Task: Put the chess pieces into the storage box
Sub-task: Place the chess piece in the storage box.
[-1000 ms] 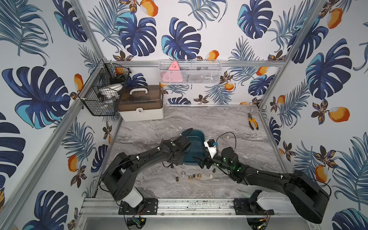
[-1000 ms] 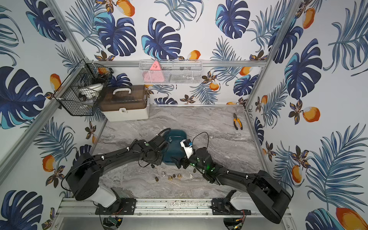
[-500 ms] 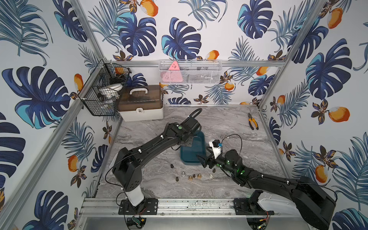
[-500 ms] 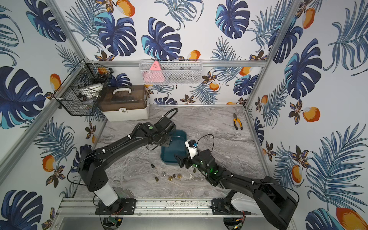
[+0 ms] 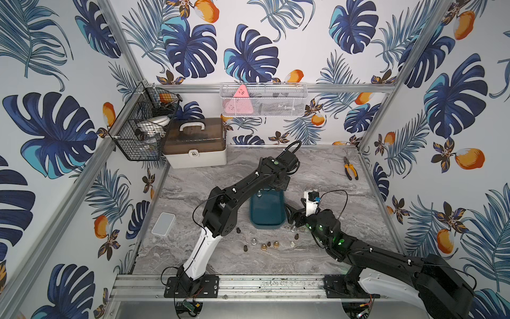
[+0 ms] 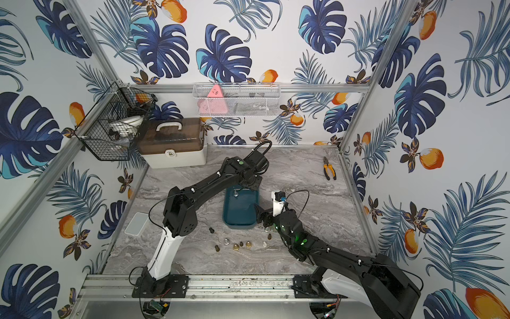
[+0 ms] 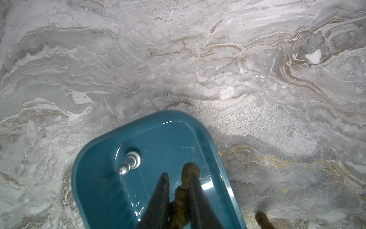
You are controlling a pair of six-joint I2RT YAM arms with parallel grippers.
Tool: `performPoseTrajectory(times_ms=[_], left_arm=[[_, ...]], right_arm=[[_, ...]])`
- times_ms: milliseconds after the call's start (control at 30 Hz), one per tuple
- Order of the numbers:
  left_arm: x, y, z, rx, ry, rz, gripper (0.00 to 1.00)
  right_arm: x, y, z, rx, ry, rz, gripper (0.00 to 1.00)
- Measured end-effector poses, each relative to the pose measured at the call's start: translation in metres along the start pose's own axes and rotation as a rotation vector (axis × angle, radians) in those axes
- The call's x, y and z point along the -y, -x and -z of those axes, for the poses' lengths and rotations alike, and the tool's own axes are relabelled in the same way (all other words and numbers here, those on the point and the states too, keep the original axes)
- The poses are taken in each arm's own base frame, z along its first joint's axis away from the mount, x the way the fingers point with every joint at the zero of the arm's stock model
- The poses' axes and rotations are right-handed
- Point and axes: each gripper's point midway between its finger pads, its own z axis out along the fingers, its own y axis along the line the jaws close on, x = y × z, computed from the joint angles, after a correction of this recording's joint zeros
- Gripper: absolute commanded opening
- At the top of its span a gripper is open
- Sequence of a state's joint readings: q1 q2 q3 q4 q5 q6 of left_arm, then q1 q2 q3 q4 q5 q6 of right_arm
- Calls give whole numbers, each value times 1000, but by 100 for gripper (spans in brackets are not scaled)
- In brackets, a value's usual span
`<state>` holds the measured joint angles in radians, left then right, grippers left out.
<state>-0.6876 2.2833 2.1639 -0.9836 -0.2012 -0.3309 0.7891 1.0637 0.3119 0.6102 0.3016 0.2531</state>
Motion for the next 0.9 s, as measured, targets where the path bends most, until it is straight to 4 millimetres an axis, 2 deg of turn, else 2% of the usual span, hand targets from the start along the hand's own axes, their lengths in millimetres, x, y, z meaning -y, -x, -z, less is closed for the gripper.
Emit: performPoseTrajectory(times_ms=[333, 600, 900], left_arm=[[-28, -21, -27, -104, 28, 14, 16], [-25, -23, -57, -131, 29, -4, 16], [-31, -15, -67, -116, 56, 2, 16]], right_arm=[[10, 3, 14, 38, -23, -9, 93], [3, 3, 10, 29, 9, 10, 98], [2, 9, 14, 53, 12, 10, 100]])
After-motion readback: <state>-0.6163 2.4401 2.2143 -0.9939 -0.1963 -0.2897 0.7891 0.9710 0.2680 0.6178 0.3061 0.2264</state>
